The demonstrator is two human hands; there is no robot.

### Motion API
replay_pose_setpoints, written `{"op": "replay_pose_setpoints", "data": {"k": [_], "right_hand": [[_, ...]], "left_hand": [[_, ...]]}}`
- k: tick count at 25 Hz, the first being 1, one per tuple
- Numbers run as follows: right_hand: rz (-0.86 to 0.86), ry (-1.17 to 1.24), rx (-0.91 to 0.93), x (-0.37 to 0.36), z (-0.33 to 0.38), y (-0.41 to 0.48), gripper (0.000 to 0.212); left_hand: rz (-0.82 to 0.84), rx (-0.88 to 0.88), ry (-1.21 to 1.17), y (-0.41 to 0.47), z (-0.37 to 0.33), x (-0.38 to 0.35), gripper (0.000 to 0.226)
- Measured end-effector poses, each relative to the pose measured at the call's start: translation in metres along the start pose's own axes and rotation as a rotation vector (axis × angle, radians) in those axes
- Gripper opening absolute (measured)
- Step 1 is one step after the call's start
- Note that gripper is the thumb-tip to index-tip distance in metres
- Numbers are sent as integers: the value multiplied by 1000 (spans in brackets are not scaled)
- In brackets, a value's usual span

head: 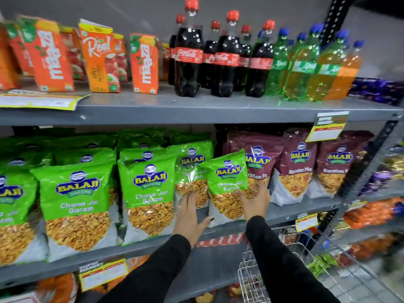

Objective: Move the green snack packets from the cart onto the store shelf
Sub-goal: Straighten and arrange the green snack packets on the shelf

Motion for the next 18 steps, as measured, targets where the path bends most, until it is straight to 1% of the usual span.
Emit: {"op": "replay_pose_setpoints", "data": {"k": [1,3,5,6,9,10,13,16,18], "right_hand": [[60,-15,-57,1,-12,11,62],[277,-9,-143,-12,-30,20,65],[481,-53,-177,-29,-45,20,79],[531,-87,-167,-35,-49,20,85],[556,-118,-101,-41,-46,16,98],[566,-99,-80,-44,-45,14,97],[618,-51,-19,-56,-31,-2,75],[653,-57,14,-78,-23,-14,71],[654,-74,4,-87,-21,-19,69]], "left_hand": [[50,87,-67,9,5,-20,76],[109,277,-205,21,20,-49,78],[170,385,-254,30,29,-74,77],[193,413,-265,31,32,-81,76],[192,442,-311,28,31,-87,82],[172,446,-326,25,33,-84,84],[103,448,-294,18,38,-66,87],[56,477,-197,13,53,-40,88],[83,493,-141,11,61,-32,88]]}}
Point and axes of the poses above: each hand's wrist, its own y-axis towards the middle knuckle, its own x-axis out of the back of the hand, z = x × y, the point moved 10 cm from there along y, towards the middle knuckle, and after that the axes turned 8 degrees about -x, right-handed, at the moved point
